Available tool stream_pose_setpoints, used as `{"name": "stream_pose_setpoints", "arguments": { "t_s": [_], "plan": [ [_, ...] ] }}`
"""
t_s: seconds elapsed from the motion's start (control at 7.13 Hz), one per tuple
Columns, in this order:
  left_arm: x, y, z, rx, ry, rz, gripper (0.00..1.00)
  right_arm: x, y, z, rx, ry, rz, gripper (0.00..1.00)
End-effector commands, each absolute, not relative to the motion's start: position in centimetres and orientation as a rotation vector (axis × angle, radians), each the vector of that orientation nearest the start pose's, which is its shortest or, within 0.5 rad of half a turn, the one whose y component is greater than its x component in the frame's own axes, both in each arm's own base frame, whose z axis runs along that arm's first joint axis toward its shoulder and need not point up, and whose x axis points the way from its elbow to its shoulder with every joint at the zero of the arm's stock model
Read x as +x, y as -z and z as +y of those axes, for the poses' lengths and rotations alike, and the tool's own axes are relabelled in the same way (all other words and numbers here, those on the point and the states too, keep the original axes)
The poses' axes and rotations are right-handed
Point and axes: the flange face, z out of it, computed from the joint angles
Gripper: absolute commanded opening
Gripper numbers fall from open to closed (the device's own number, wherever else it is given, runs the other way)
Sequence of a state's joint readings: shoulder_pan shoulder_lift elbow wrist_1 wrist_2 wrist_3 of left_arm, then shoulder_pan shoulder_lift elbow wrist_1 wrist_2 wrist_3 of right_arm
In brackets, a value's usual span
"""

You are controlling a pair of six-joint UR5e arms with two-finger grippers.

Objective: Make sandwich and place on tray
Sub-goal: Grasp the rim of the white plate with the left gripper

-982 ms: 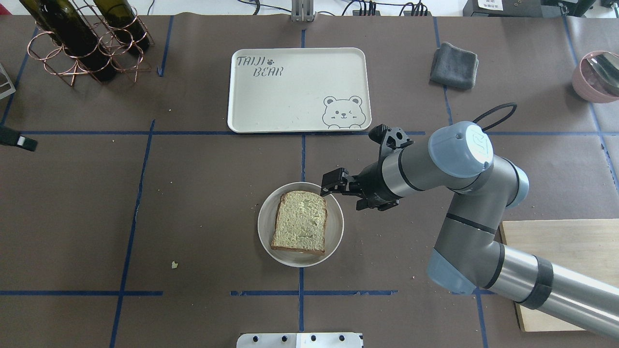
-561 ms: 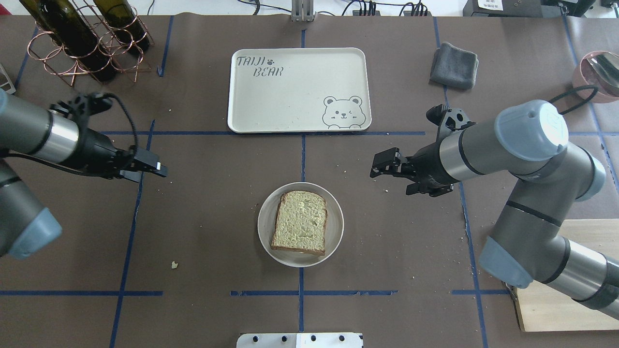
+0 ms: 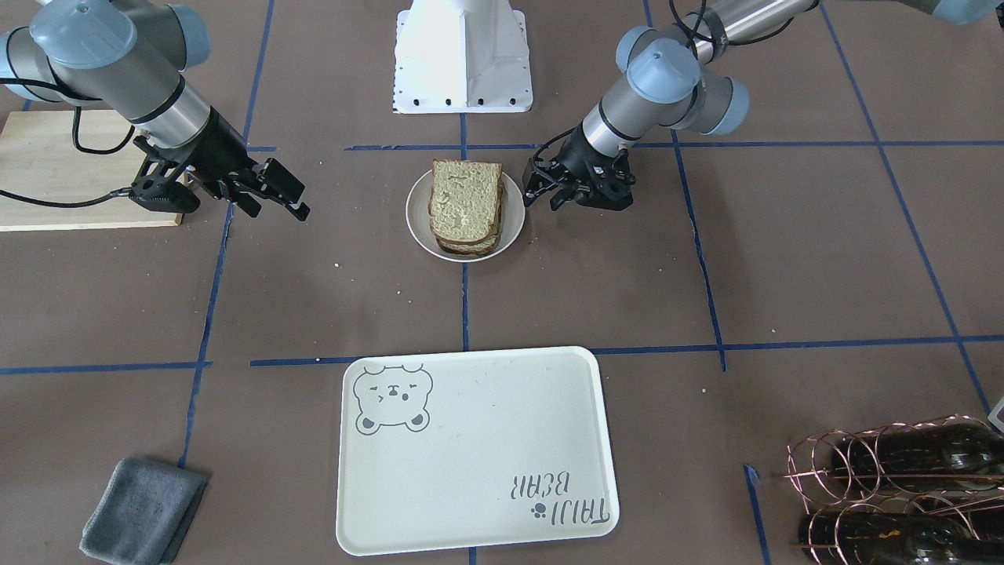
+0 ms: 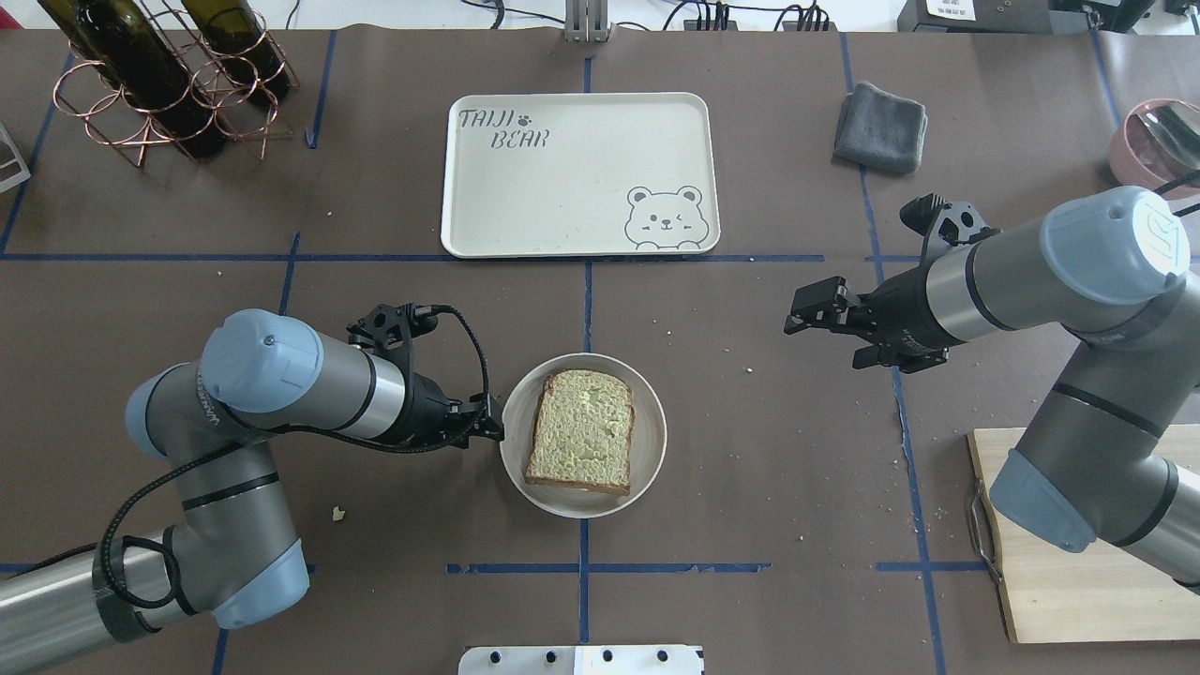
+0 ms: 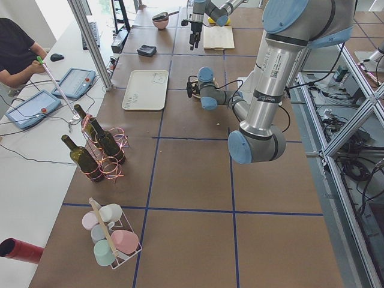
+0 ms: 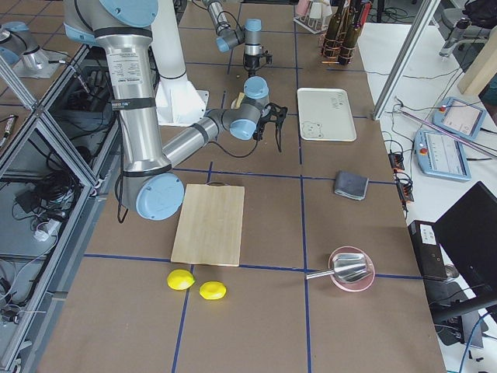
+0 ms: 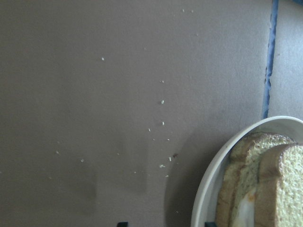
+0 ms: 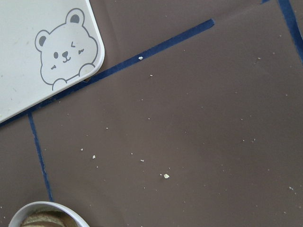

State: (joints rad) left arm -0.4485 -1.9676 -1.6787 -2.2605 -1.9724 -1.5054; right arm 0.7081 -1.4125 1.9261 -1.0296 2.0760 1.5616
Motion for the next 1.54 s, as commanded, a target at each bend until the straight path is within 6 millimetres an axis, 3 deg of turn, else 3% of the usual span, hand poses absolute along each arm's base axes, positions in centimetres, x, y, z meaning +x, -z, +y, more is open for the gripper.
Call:
{"name": "stream_pose_setpoints", "arguments": {
  "t_s": [0.0, 0.28, 0.98, 1.12, 1.4],
  "plan": [
    [54.3, -30.2, -34.9, -0.055, 0.081, 1.225, 0.39, -35.0, -34.6, -41.2, -0.064, -0.358, -1.128, 1.00],
    [54.8, -30.1, -34.9, -0.058, 0.076, 1.223, 0.28, -35.0, -35.0, -41.2, -0.063, -0.361, -1.122, 1.00],
    [56.0, -29.8, -35.6, -0.027, 0.095, 1.219, 0.19, -34.7, -34.9, -41.1, -0.060, -0.364, -1.124, 1.00],
    [56.0, -29.5, -35.7, -0.026, 0.095, 1.226, 0.00, -34.7, -34.9, -41.1, -0.060, -0.364, -1.124, 1.00],
    [55.2, -28.7, -36.3, -0.078, 0.216, 1.269, 0.00, -34.7, -34.8, -41.0, -0.059, -0.363, -1.127, 1.00]
  ]
}}
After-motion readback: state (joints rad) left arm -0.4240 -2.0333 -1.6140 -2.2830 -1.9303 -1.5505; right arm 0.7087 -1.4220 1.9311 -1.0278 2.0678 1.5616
